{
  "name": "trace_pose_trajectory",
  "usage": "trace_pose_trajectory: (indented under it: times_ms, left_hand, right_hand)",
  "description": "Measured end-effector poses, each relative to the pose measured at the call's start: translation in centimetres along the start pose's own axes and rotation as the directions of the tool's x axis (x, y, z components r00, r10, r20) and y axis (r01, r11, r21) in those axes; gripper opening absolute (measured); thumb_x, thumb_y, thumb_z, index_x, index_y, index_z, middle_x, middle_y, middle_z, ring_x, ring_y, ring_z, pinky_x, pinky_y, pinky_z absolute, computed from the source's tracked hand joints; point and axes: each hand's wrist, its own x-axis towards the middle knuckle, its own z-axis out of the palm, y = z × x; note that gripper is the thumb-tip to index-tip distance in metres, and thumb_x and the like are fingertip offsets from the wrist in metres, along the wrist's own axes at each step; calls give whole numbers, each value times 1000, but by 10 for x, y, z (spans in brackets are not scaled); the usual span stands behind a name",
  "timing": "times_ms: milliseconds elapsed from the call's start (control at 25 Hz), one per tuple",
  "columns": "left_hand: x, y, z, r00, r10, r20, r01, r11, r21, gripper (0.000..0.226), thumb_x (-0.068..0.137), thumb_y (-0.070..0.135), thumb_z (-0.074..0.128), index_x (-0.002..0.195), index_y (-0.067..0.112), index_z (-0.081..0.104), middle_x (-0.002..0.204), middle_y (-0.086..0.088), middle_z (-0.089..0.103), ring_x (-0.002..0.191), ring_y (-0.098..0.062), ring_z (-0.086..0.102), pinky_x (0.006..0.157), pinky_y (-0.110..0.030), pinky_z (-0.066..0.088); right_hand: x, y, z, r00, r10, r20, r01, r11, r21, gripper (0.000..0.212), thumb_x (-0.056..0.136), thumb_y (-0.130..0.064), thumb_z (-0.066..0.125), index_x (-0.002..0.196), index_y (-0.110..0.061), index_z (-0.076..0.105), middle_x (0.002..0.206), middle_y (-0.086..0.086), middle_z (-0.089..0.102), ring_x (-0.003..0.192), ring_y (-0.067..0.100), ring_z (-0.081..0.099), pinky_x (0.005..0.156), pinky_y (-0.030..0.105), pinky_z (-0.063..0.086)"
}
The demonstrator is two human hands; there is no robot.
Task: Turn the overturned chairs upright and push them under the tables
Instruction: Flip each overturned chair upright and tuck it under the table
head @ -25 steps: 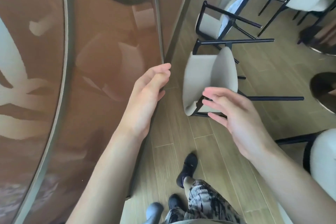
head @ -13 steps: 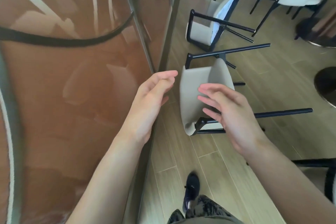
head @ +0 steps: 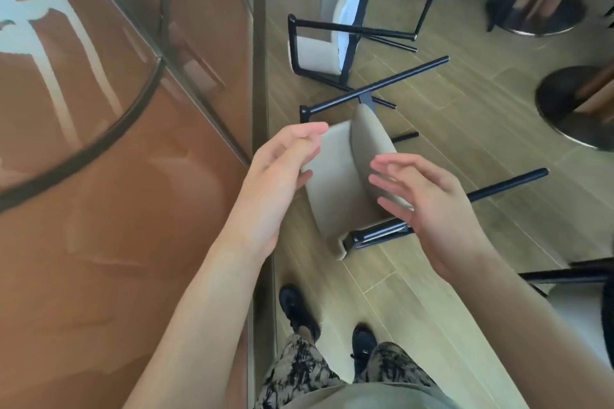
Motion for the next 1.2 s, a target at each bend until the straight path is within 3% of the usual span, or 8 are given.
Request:
trace_pose_trajectory:
  times_ms: [240,480,680,920,1200]
  left_hand:
    - [72,4,-12,980,-1,198,-5,1000,29,27,90,38,56,107,40,77,123,22,71,122,2,62,108,-34,47]
    - [142,4,-33,915,-90,394,53,993,105,26,94,36,56,107,44,77,141,13,61,121,3,63,108,-33,48]
    - [190,8,-38,836,-96,540,19,989,146,28,94,36,55,112,41,76,126,21,70,119,5,64,104,-29,49]
    - [230,5,-33,800,-110,590,2,983,181,29,91,38,56,112,38,76,125,21,71,119,3,65,105,-31,49]
    - [272,9,-7,797,-155,583,12,971,241,25,86,39,56,96,43,79,122,18,73,116,0,67,105,-35,50]
  right_hand:
    - [38,-1,19,985,5,-174,0,1000,29,24,100,-19,54,97,-24,78,111,-7,75,104,9,71,100,44,52]
    - [68,-4,60,924,15,-382,15,997,77,23,100,-20,54,97,-22,77,111,-5,75,104,10,72,101,43,52]
    - [82,-6,83,845,1,-534,76,990,121,24,100,-19,54,91,-23,75,111,-4,75,103,11,72,92,35,56]
    - [104,-3,83,789,32,-613,83,984,158,23,102,-21,52,94,-21,74,110,-6,76,100,8,73,100,43,53]
    - [141,7,62,764,112,-635,54,970,235,20,100,-21,54,98,-19,74,108,-6,75,98,6,73,99,41,54]
